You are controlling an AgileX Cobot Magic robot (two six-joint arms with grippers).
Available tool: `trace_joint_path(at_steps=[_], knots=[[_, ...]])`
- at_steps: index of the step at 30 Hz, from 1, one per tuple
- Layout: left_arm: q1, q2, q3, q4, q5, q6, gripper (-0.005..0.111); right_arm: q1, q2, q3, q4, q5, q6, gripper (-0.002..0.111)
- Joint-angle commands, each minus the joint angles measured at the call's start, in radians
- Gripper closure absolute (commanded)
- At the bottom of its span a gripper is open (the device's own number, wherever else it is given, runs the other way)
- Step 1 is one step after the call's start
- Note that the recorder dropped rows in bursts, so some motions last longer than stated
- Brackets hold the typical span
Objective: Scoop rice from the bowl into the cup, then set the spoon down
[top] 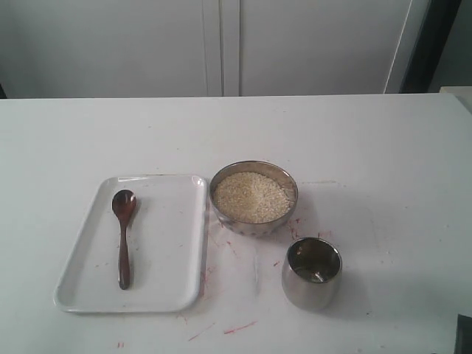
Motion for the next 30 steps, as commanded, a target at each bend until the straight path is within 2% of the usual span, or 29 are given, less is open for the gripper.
trace_joint_path(at_steps=[1,12,15,20,25,30], knots=[[-0.003,-0.001,-0.003,-0.005,-0.004,0.002,0.092,-0.005,-0.007,0.006,0.03,-0.019,0.006,0.108],[-0.003,-0.001,-0.003,-0.005,-0.004,0.002,0.092,-0.005,-0.007,0.006,0.332,0.001,0.006,0.108],[-0.003,-0.001,-0.003,-0.005,-0.004,0.002,0.092,-0.005,-0.007,0.006,0.471,0.046,0.006,0.108],[-0.003,-0.001,-0.003,-0.005,-0.004,0.002,0.092,-0.005,-0.027,0.006,0.597,0.165,0.006,0.108],[-0.003,-0.001,-0.003,-0.005,-0.004,0.002,0.092,-0.045,-0.13,0.006,0.627,0.338,0.006,0.108],[-0.003,-0.001,-0.003,-0.005,-0.004,0.002,0.092,-0.11,-0.222,0.006,0.627,0.379,0.006,0.108]])
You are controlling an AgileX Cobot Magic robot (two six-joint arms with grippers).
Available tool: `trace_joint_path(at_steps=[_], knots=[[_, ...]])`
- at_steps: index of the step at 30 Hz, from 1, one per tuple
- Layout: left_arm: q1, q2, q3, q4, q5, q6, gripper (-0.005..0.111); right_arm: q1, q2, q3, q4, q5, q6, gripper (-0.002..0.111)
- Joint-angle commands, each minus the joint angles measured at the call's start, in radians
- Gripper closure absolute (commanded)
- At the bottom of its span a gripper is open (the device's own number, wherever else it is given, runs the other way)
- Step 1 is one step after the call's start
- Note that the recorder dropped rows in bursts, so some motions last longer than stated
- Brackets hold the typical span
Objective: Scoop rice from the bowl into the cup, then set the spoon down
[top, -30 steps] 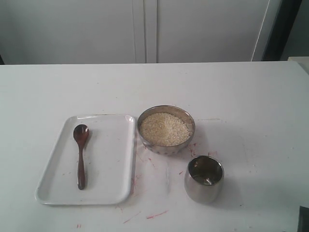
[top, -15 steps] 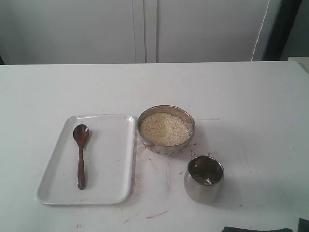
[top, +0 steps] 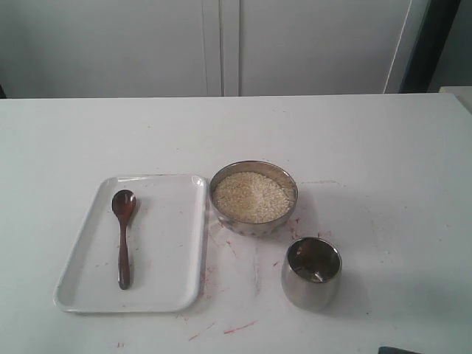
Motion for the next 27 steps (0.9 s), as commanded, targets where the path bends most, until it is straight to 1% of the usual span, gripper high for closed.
trace_joint_path(at_steps=[1,9,14,17,27], knots=[[-0.003,-0.001,-0.003,-0.005,-0.004,0.002,0.092,-0.061,-0.072,0.006,0.002,0.028,0.004,0.108],[-0.003,-0.001,-0.003,-0.005,-0.004,0.002,0.092,-0.196,-0.177,0.006,-0.062,0.029,0.004,0.108],[-0.003,-0.001,-0.003,-0.005,-0.004,0.002,0.092,-0.29,-0.248,0.006,-0.062,0.039,0.004,0.108],[-0.003,-0.001,-0.003,-0.005,-0.004,0.002,0.092,-0.334,-0.248,0.006,-0.062,0.034,0.004,0.108],[-0.003,-0.001,-0.003,-0.005,-0.004,0.002,0.092,-0.41,-0.248,0.006,-0.062,0.036,0.004,0.108]])
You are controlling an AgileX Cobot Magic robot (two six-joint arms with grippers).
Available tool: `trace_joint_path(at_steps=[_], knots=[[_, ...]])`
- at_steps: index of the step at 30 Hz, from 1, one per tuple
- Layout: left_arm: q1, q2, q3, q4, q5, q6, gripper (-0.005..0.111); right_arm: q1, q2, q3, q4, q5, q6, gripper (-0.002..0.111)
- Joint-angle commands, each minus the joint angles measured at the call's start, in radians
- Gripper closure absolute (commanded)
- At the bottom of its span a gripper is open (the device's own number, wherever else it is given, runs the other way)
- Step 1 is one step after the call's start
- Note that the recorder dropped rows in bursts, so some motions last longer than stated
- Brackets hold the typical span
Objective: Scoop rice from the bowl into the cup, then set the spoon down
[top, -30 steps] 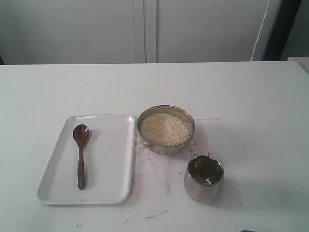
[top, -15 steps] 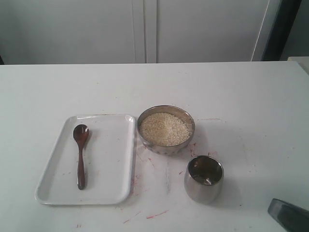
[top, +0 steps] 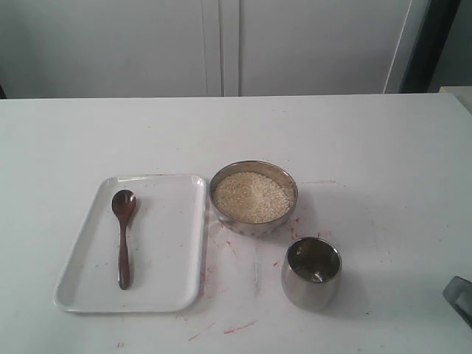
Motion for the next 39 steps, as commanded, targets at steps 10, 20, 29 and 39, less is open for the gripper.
trace_joint_path(at_steps=[10,20,29,39], knots=[[-0.003,-0.001,-0.003,-0.005,-0.004,0.002,0.092,-0.125,-0.006,0.006,-0.047,0.01,-0.242,0.108],[-0.003,-0.001,-0.003,-0.005,-0.004,0.002,0.092,-0.252,-0.006,0.006,-0.053,0.047,-0.616,0.108],[-0.003,-0.001,-0.003,-0.005,-0.004,0.002,0.092,-0.414,-0.006,0.006,-0.057,0.049,-0.651,0.108],[-0.003,-0.001,-0.003,-0.005,-0.004,0.002,0.092,-0.439,-0.006,0.006,-0.057,0.069,-0.651,0.108]])
